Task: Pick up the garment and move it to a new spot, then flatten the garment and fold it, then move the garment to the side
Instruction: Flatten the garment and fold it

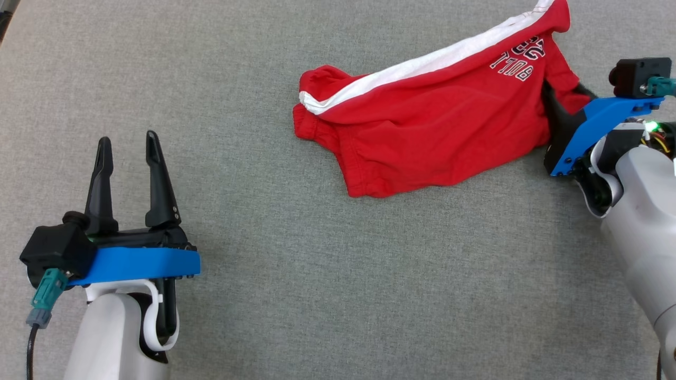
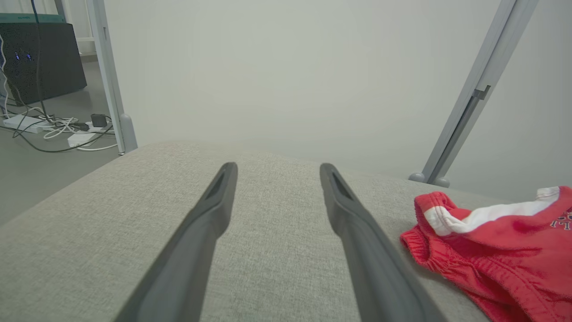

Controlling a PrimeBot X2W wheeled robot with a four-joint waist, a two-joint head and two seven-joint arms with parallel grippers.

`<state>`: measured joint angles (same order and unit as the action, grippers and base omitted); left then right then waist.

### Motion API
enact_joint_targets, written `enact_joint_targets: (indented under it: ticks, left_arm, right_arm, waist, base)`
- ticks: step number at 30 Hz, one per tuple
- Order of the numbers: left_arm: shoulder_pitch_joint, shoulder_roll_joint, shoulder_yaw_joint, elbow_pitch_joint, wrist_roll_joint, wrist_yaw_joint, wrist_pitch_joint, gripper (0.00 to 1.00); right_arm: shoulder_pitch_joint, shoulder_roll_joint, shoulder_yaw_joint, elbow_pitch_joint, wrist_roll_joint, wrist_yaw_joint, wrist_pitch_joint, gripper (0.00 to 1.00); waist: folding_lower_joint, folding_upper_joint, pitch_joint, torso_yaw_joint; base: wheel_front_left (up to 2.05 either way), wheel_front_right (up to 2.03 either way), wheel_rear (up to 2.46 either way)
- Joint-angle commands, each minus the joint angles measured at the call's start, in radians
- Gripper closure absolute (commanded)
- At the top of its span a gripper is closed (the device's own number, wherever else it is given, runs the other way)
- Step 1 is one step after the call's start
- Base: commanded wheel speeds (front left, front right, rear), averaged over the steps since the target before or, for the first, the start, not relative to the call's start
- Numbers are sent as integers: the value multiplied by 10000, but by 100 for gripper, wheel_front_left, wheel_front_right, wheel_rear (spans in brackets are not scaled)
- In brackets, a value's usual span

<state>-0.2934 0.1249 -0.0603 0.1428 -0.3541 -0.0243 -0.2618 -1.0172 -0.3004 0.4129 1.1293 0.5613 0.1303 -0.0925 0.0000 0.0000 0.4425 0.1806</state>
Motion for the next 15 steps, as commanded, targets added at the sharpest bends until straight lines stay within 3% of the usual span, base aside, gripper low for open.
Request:
enact_joint_targets:
  ticks: [1, 9, 15]
  left_arm:
    - [94, -56, 136, 27, 141, -94, -39, 0]
    - [447, -446, 604, 290, 837, -469, -40, 0]
    - [820, -536, 788, 444, 1151, -675, -40, 0]
  right_arm:
    - [144, 65, 75, -44, 101, 11, -33, 100]
    - [861, 138, 30, -497, 866, 9, -935, 100]
    - [2343, 233, -28, -1635, 1753, 9, -1477, 100]
  waist:
    - [0, 0, -31, -9]
    - [0, 0, -662, -330]
    - [0, 0, -1338, -790]
  base:
    - [0, 0, 0]
    - [0, 0, 0]
    - [0, 0, 0]
